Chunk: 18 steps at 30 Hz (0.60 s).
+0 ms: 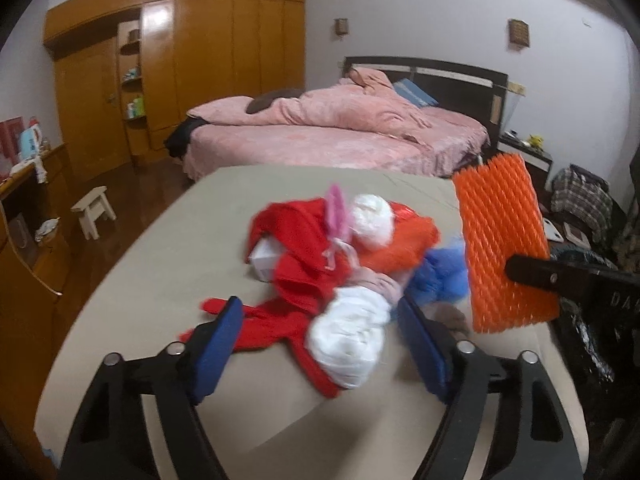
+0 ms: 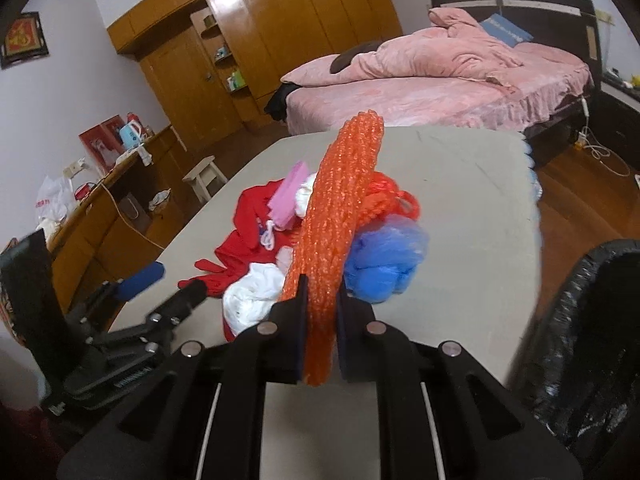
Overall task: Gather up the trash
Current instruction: 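Lift the orange scrubber with the right gripper while the left gripper grasps the grey sock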
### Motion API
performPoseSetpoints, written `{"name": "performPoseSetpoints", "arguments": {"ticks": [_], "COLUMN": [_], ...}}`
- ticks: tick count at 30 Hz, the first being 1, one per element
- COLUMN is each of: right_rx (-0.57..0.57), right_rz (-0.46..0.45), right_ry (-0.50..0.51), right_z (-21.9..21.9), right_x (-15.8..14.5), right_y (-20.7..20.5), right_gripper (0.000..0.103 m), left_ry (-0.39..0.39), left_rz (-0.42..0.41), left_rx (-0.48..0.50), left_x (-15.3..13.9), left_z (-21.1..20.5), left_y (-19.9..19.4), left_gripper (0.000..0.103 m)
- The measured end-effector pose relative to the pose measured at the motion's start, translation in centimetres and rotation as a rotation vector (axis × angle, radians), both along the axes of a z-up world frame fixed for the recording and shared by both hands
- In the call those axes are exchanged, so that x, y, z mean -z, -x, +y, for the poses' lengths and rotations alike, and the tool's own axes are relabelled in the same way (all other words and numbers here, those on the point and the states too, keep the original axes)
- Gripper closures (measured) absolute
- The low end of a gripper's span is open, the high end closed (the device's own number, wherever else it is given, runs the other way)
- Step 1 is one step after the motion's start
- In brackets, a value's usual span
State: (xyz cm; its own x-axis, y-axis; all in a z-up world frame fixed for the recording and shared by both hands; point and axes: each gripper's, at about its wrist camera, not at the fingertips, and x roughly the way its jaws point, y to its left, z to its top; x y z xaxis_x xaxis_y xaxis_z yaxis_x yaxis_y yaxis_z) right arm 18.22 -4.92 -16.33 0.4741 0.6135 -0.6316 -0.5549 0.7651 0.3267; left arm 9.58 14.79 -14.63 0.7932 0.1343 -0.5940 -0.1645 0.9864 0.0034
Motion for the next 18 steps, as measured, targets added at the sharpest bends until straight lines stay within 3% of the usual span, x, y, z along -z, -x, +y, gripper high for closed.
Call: {"name": "performPoseSetpoints", "arguments": {"ticks": [3, 8, 18], "right_rx": [0.02, 0.056, 0.135], "right_rz": [0.004, -0.005, 0.013], "right_ry": [0.023, 0.038, 0.063], "right_z": [-0.8, -1.9, -5.0], "right_x": [0.4, 0.6, 1.1], "right_y": [0.0, 0.2, 0.1], "right_gripper": [0.092, 0.092, 0.092], "left_ry": [0.003, 0.033, 0.051], "left_rz": [0.017, 0.008, 0.1], "left_rx": [0.045, 0.106, 0.162], "left_x": [0.6, 0.5, 3.0], "left_z": [-1.2, -2.9, -6.0], "left_y": [-0.7, -0.9, -2.4], "left_gripper": [0.038, 0.038, 0.038]}}
